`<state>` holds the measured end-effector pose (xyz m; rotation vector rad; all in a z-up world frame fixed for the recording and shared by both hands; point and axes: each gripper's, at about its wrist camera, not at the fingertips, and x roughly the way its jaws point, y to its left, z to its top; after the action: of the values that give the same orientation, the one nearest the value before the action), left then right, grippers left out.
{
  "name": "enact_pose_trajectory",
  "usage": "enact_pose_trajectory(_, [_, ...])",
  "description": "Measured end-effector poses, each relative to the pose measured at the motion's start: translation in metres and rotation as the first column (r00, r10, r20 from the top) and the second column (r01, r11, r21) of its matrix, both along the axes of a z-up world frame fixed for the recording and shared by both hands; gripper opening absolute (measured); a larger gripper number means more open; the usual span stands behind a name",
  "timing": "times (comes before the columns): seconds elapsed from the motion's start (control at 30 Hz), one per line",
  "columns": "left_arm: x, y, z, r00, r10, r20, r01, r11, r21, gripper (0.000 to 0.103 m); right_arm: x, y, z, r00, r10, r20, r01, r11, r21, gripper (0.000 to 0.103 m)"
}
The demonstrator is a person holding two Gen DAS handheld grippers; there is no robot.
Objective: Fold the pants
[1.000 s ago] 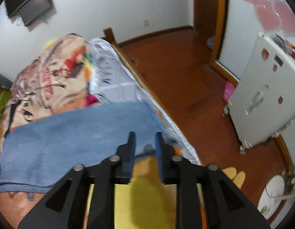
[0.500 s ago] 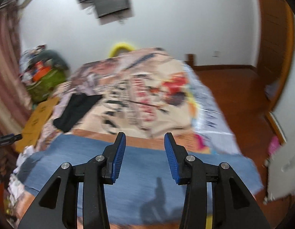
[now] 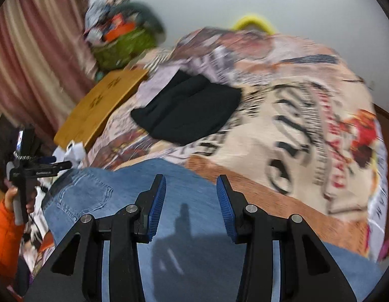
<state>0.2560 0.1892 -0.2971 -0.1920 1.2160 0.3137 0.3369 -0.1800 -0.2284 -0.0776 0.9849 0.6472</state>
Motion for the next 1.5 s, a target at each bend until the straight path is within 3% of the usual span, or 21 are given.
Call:
enact_pose_trajectory(0.13, [-0.008, 0.001, -0.032, 0.998, 0.004, -0.059, -0.005, 1.0, -0.012, 0.097, 0.02, 0.031, -0.02, 0.995, 0.072, -0.065, -0.074, 0.997, -0.028, 0.038])
enact_pose_trajectory(0.33, [-0.027, 0.003, -0.044, 1.0, 0.022, -0.015, -0.022, 1.0, -0.004, 0.103, 0.042, 0.074, -0.06, 0.971, 0.169, -0.168, -0.187, 0.977, -0.101, 0.038])
enact_pose_trajectory(0.47, [-0.035, 0.003, -0.047, 0.999, 0.031, -0.013, -0.03, 0.999, 0.045, 0.103, 0.045, 0.086, -0.073, 0.961, 0.22, -0.166, -0.241, 0.963, -0.122, 0.039])
enact_pose_trajectory(0.5, [-0.036, 0.001, -0.046, 1.0, 0.028, -0.013, -0.027, 0.996, 0.084, 0.103, 0.044, 0.086, -0.074, 0.961, 0.225, -0.159, -0.245, 0.962, -0.119, 0.037])
enact_pose_trajectory(0.6, [-0.04, -0.004, -0.045, 1.0, 0.019, -0.005, -0.018, 0.99, 0.138, 0.103, 0.045, 0.085, -0.077, 0.964, 0.221, -0.144, -0.241, 0.961, -0.137, 0.013])
enact_pose_trajectory(0.63, [-0.041, -0.004, -0.045, 1.0, 0.019, -0.003, -0.019, 0.989, 0.145, 0.103, 0.046, 0.083, -0.077, 0.967, 0.214, -0.141, -0.234, 0.962, -0.141, 0.009])
enact_pose_trajectory(0.8, [-0.039, -0.004, -0.048, 1.0, 0.018, -0.003, -0.017, 0.985, 0.17, 0.103, 0.042, 0.082, -0.071, 0.979, 0.185, -0.082, -0.197, 0.962, -0.189, 0.006])
enact_pose_trajectory(0.97, [-0.044, 0.008, -0.042, 0.999, 0.052, -0.009, -0.051, 0.993, 0.103, 0.103, 0.029, 0.062, -0.052, 0.979, 0.167, -0.115, -0.184, 0.971, -0.152, 0.01])
enact_pose_trajectory(1.13, [-0.064, 0.013, -0.013, 0.995, 0.101, -0.009, -0.1, 0.989, 0.111, 0.103, -0.005, 0.028, -0.022, 0.984, 0.166, -0.061, -0.171, 0.98, -0.097, 0.044])
enact_pose_trajectory(1.3, [-0.097, 0.016, 0.011, 0.992, 0.123, 0.02, -0.124, 0.991, 0.044, 0.103, -0.044, 0.005, -0.011, 0.984, 0.175, -0.019, -0.176, 0.979, -0.103, 0.045])
enact_pose_trajectory(1.5, [-0.126, 0.008, -0.001, 0.981, 0.195, -0.02, -0.196, 0.976, -0.098, 0.103, -0.078, -0.01, -0.024, 0.988, 0.149, -0.039, -0.152, 0.985, -0.083, 0.047])
